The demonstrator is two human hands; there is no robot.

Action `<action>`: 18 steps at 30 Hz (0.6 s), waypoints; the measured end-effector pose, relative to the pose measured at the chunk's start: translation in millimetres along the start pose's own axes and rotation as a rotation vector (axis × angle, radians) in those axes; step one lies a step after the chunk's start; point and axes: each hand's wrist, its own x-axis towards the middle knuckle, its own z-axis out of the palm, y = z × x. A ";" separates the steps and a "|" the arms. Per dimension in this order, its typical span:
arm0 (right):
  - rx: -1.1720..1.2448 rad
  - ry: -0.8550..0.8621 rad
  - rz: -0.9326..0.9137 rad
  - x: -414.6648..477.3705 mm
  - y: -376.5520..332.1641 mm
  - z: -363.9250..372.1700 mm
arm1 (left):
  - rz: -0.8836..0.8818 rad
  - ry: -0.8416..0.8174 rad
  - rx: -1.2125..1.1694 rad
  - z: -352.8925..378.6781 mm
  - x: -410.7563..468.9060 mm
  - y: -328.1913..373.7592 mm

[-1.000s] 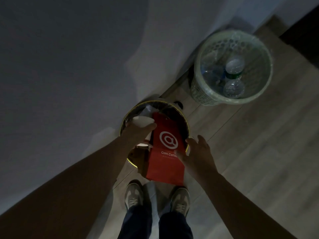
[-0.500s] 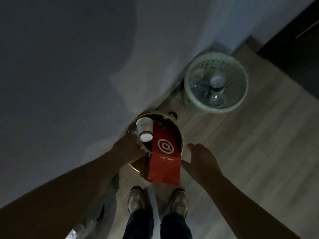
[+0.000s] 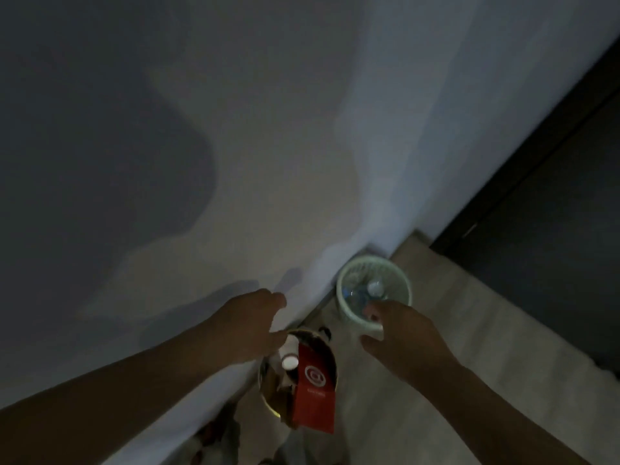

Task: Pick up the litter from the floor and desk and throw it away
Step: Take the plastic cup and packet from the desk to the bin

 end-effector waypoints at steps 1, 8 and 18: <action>0.003 0.041 -0.039 -7.6 -7.0 -30.3 | 0.010 0.059 0.010 -26.0 -16.9 8.7; 0.013 0.310 -0.321 -55.6 -53.1 -230.5 | 0.033 0.529 0.138 -192.5 -134.7 86.3; -0.037 0.624 -0.898 -132.6 -127.7 -405.6 | -0.230 1.027 0.216 -286.1 -293.1 176.8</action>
